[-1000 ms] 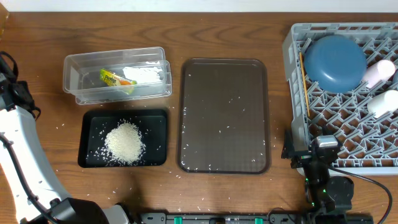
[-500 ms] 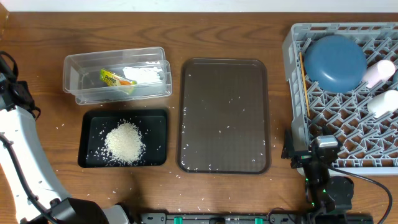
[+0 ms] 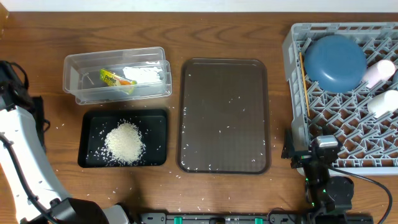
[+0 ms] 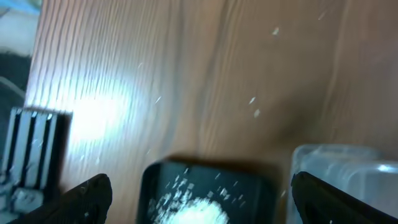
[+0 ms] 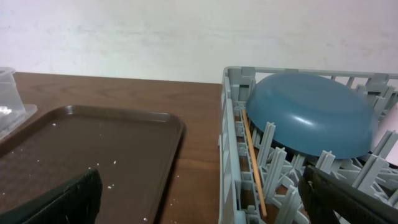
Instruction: Sort waste into correct bins and load items into the dishwasher rack
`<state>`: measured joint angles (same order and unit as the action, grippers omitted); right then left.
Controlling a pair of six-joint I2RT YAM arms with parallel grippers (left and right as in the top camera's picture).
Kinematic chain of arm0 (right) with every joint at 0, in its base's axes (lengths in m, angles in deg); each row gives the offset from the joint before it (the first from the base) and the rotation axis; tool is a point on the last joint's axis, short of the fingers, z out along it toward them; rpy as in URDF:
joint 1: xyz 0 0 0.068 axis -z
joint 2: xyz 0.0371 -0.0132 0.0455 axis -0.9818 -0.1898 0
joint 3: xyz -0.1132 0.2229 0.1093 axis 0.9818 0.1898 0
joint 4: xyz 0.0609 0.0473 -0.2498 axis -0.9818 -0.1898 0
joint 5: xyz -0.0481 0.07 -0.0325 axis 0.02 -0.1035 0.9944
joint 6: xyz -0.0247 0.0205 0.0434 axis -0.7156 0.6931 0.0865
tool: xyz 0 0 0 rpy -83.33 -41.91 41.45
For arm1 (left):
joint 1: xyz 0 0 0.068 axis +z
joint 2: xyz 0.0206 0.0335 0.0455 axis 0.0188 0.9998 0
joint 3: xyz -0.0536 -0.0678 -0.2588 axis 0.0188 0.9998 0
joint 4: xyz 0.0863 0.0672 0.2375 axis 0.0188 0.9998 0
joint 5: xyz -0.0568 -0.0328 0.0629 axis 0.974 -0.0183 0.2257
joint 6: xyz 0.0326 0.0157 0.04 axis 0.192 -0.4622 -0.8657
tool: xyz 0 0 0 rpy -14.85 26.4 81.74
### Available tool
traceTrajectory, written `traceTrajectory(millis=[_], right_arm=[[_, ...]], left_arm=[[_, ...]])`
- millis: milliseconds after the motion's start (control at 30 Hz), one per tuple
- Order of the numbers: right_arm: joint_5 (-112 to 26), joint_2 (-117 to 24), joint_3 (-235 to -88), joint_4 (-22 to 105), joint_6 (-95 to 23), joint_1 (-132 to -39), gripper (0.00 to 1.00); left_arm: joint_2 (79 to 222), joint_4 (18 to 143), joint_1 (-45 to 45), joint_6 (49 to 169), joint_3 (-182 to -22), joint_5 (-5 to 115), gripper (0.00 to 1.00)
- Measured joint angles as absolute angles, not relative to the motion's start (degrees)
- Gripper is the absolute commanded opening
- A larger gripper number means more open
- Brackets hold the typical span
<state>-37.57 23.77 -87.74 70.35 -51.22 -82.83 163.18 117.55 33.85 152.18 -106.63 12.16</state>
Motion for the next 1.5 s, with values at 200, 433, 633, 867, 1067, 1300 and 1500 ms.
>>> traceTrajectory(millis=[200, 433, 633, 867, 1067, 1300, 1500], right_arm=[[-37.52, 23.77, -87.74, 70.40, -51.22, -82.83, 0.99], [-37.37, 23.77, -87.74, 70.35, -51.22, -82.83, 0.99], [-37.35, 23.77, -87.74, 70.40, -51.22, -82.85, 0.99], [-37.37, 23.77, -87.72, 70.35, -51.24, -82.85, 0.99], [-37.35, 23.77, -87.72, 70.35, -51.22, -82.85, 0.99], [-37.37, 23.77, -87.72, 70.35, -51.22, -82.83, 0.99], [-37.37, 23.77, -87.72, 70.35, -51.22, -82.83, 0.99]], left_arm=[[157.17, 110.16, 29.48, 152.59, -96.01, 14.17, 0.95], [143.88, 89.20, 17.52, 152.90, -72.75, 14.78, 0.95], [130.89, 90.18, 12.43, 152.92, -56.10, 15.11, 0.95], [115.27, 87.62, 11.47, 152.64, -42.98, 17.18, 0.95], [104.86, 67.87, 11.45, 139.79, -35.64, 20.85, 0.95], [99.44, 44.04, 11.43, 120.90, -25.45, 29.20, 0.95], [94.94, 41.97, 8.06, 111.66, -22.39, 31.74, 0.95]])
